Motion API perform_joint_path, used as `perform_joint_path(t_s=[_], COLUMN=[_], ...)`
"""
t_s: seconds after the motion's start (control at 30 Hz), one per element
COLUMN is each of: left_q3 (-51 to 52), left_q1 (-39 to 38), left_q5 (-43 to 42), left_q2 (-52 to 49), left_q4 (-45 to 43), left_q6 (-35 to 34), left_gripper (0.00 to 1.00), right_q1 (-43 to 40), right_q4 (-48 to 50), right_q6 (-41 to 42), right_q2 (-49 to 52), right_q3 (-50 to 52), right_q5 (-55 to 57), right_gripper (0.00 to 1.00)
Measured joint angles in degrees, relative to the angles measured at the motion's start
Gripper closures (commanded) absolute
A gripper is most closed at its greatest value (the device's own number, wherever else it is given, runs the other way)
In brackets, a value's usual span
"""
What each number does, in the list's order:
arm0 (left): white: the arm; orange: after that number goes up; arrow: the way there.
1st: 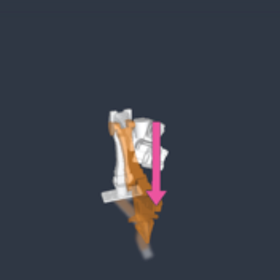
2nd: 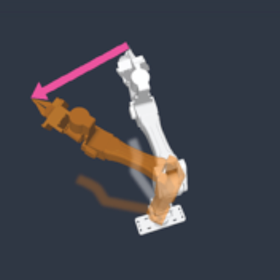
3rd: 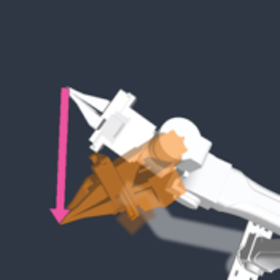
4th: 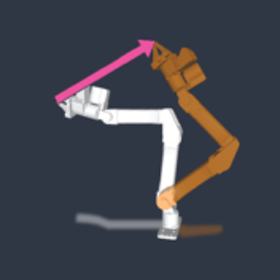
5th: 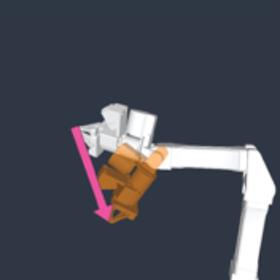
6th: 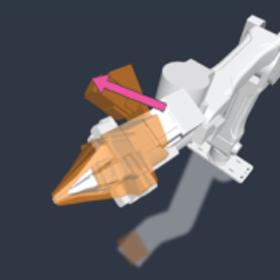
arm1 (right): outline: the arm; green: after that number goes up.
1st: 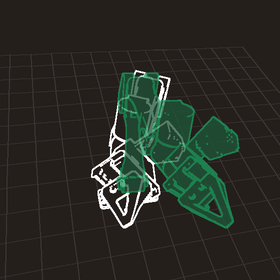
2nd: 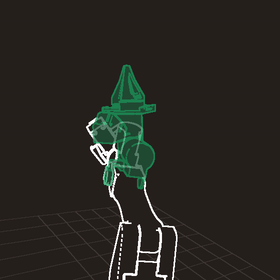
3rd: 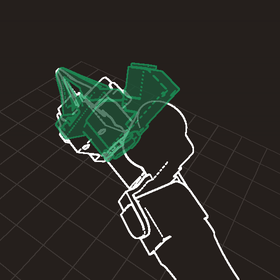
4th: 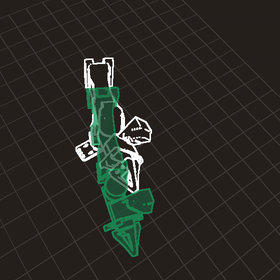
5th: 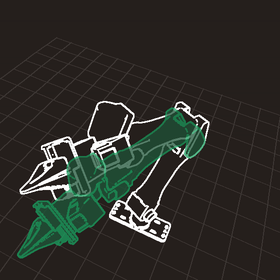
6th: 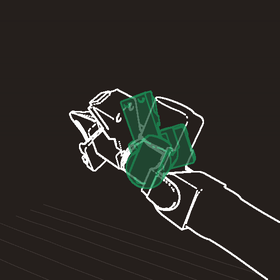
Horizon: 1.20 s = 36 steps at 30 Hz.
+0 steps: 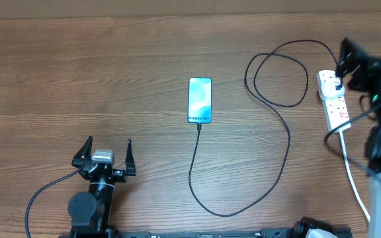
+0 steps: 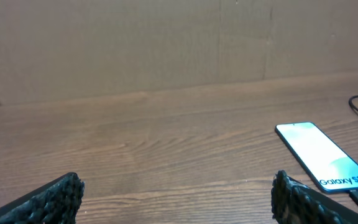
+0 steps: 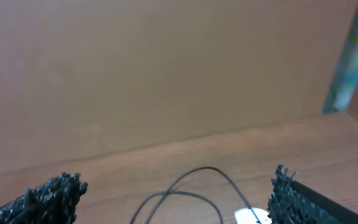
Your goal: Plug charger to phone and switch on socket
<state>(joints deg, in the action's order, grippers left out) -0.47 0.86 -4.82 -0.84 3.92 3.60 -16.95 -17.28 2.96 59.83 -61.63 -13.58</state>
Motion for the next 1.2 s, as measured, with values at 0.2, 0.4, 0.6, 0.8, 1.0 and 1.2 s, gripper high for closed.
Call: perform_joint_path(t_s=[0.2,0.4,0.6,0.8,1.0,1.2], left_q3=[0.0,0.0,0.0,0.0,0.0,0.0], left_q1=[0.0,0.0,0.0,0.0,0.0,0.0], left_q5=[-0.2,-0.2,-0.2,-0.2,-0.2,-0.2], left_q2=[0.0,0.0,0.0,0.0,0.0,0.0], left_q4=[0.0,0.0,0.0,0.0,0.0,0.0], left_q6=[0.0,0.0,0.0,0.0,0.0,0.0], left_gripper=[0.0,0.01,0.0,0.0,0.0,0.0], right_q1=[3.0,4.5,4.7,4.7,4.7,4.7], right_q4=[10.9,19.7,24.2,24.5,24.7,24.7], right_q6=[0.0,0.1,0.0,0.0,0.1,0.0], right_q2=[-10.2,-20.5,-28.9,-34.7,-40.6,-46.7], right_q3=[15.0,28.5,39.5,45.7,50.9,56.8], right_q5=[0.0,0.0,0.0,0.0,0.0,0.1], right_gripper=[0.0,0.0,0.0,0.0,0.0,0.0])
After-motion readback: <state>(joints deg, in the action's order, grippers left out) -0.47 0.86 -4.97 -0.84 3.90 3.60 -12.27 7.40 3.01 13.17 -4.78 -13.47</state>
